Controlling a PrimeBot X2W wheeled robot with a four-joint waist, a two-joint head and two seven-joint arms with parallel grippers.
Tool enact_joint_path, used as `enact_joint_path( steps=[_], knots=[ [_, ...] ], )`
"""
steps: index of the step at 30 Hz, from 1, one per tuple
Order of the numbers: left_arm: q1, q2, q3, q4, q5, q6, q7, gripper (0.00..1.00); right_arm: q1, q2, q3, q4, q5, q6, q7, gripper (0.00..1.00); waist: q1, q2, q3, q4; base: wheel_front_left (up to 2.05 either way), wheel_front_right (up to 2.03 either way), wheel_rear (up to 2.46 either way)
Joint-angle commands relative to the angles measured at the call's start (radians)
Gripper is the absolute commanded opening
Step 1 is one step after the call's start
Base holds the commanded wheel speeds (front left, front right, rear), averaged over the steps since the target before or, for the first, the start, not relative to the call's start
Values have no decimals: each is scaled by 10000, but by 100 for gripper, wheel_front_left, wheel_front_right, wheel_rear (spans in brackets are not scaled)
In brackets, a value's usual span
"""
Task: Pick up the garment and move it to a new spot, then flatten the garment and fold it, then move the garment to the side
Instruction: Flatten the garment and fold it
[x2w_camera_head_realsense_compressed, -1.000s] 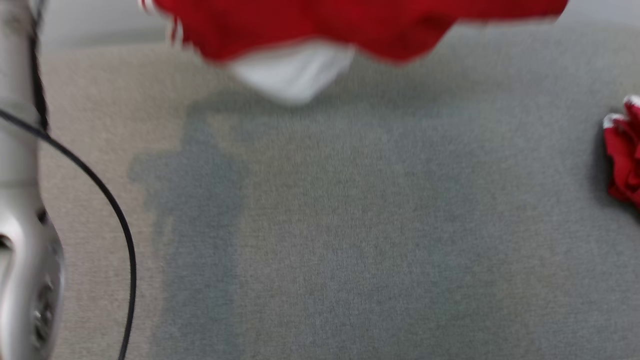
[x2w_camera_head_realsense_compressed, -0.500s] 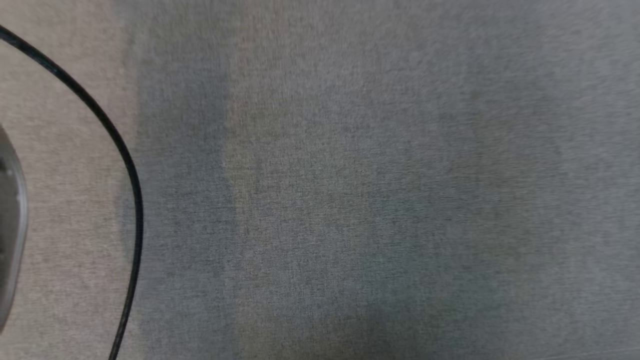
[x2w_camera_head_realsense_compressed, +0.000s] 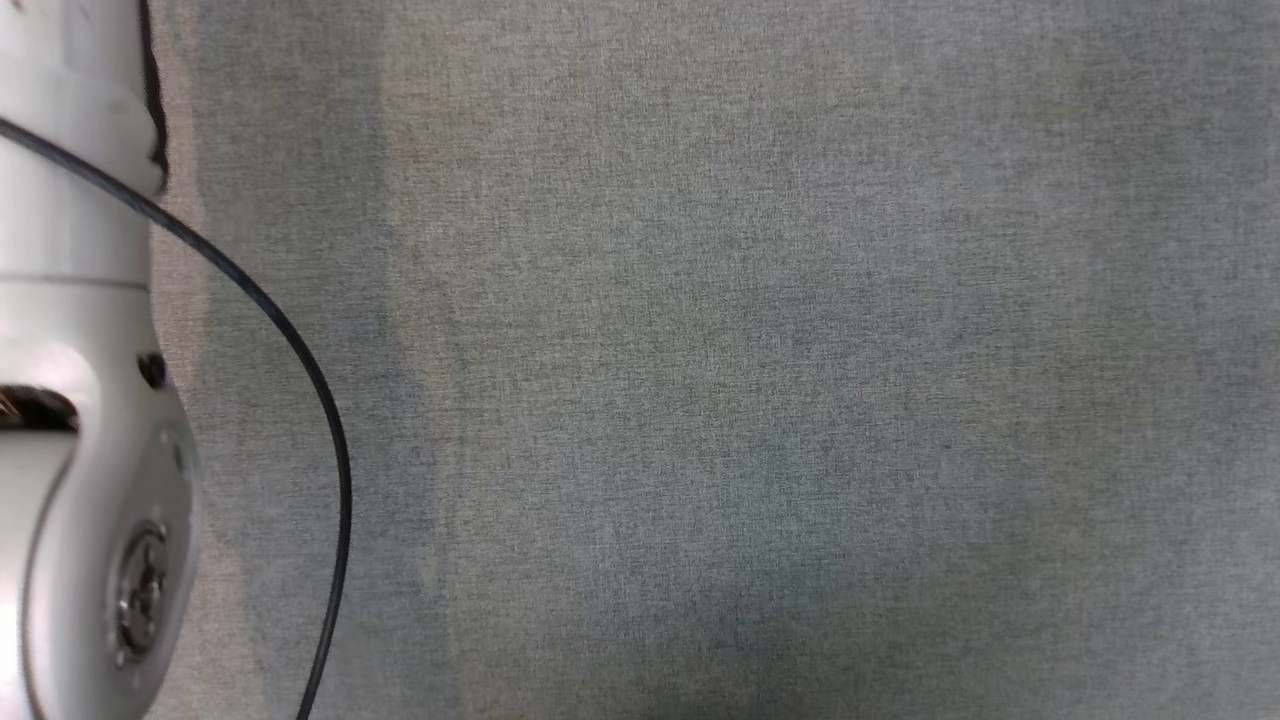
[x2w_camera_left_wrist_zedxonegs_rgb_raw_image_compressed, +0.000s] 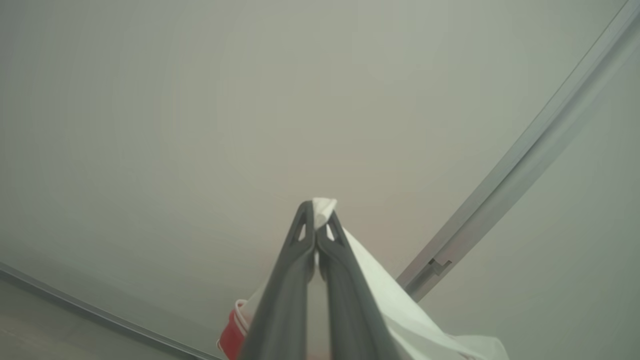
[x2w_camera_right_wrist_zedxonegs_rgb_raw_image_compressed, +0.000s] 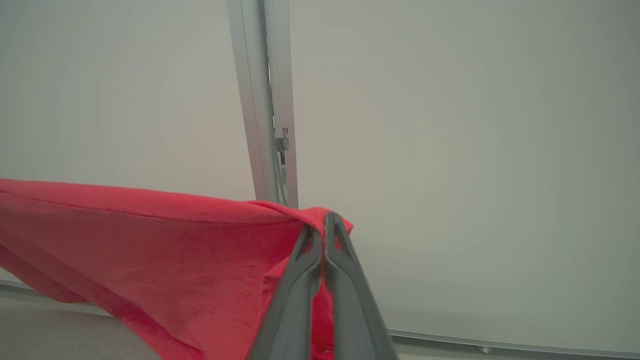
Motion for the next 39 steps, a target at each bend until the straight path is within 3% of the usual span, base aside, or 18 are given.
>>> enact_joint_path(
  steps=[1,11,22,30,39],
  knots=[
    [429,39,44,62,138,-98,-39,0,415,-86,142,-5,191,-1,-49,0,-1,0,-168,21,0,0,0],
    [2485,38,-226,368,572,-457,-40,0,2192,-238,872,-153,904,-1,-49,0,-1,0,-1104,-29,0,0,0],
    [5006,152,-749,565,1964,-663,-41,0,4171,225,2233,529,1949,-1,170,0,-1,0,-2649,-193,0,0,0],
    [6580,159,-258,352,2123,-721,-41,0,5501,204,3217,640,2741,-1,153,0,-1,0,-3633,-278,0,0,0],
    [8283,86,278,-22,2077,-814,-41,0,6901,78,4565,782,2858,-1,89,0,-1,0,-4757,-248,0,0,0]
  ],
)
